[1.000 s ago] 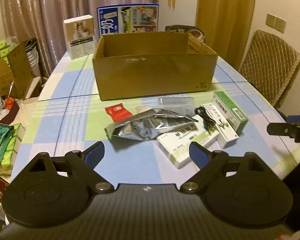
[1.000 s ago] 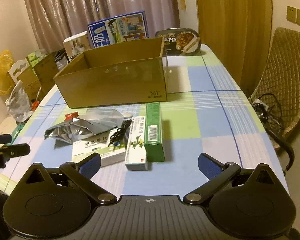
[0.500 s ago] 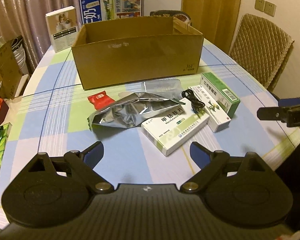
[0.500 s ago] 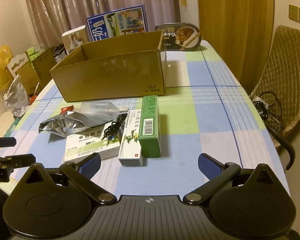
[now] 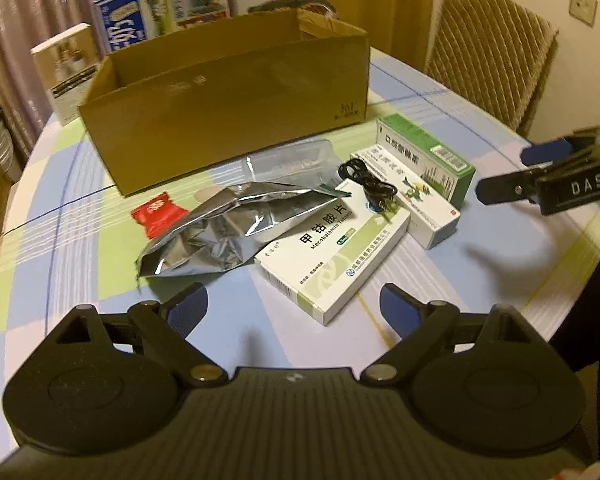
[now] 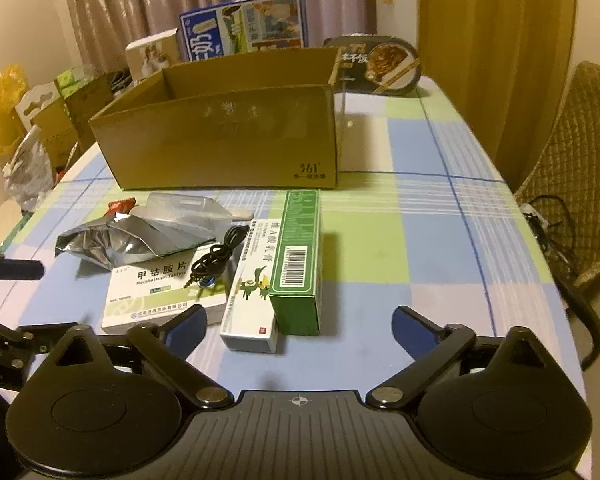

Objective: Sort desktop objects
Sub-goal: 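Grasp the tall green medicine box with the right gripper while the left gripper approaches the Mecobalamin box, then grasp the white Mecobalamin tablet box with the left gripper while the right gripper holds the green box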

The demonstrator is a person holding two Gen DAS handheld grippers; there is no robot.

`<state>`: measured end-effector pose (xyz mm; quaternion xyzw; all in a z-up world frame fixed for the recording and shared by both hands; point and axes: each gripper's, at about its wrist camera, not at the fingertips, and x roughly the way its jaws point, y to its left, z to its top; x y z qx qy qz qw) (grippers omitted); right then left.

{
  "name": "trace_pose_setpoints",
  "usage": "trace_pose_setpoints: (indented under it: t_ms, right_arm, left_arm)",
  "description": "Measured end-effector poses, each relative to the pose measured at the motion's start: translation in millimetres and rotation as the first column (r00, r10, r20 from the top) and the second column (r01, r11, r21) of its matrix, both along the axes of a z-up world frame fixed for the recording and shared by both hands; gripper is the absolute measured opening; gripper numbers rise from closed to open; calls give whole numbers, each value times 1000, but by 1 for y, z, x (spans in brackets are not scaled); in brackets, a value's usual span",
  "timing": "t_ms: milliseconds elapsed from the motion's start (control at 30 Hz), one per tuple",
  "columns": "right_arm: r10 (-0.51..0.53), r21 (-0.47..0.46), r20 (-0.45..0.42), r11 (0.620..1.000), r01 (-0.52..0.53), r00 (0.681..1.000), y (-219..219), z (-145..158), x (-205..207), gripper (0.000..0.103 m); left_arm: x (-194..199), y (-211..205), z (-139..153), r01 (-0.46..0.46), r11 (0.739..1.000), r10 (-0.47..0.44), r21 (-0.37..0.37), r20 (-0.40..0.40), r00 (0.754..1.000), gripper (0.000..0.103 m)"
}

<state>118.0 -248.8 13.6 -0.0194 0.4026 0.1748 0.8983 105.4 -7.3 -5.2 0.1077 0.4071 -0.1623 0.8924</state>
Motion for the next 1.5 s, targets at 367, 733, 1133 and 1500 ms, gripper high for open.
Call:
trace_pose_setpoints:
  t_ms: [367, 733, 1133, 1500]
  right_arm:
    - [25, -20, -25, 999, -26, 999, 6, -18, 23, 85]
    - [54, -22, -36, 998, -54, 998, 15, -27, 40, 70]
    - [11, -22, -65, 1000, -12, 998, -2, -21, 25, 27]
    - [-15, 12, -91, 1000, 16, 996, -40, -18, -16, 33]
  left_arm:
    - [35, -9, -37, 206, 977, -205, 48, -18, 979, 90]
    - [53, -10, -54, 266, 964, -266, -2, -39, 963, 80]
    - [8, -31, -48, 70, 996, -76, -50, -120, 990, 69]
    - [-6, -52, -43, 21, 1000, -21, 6, -84, 996, 78]
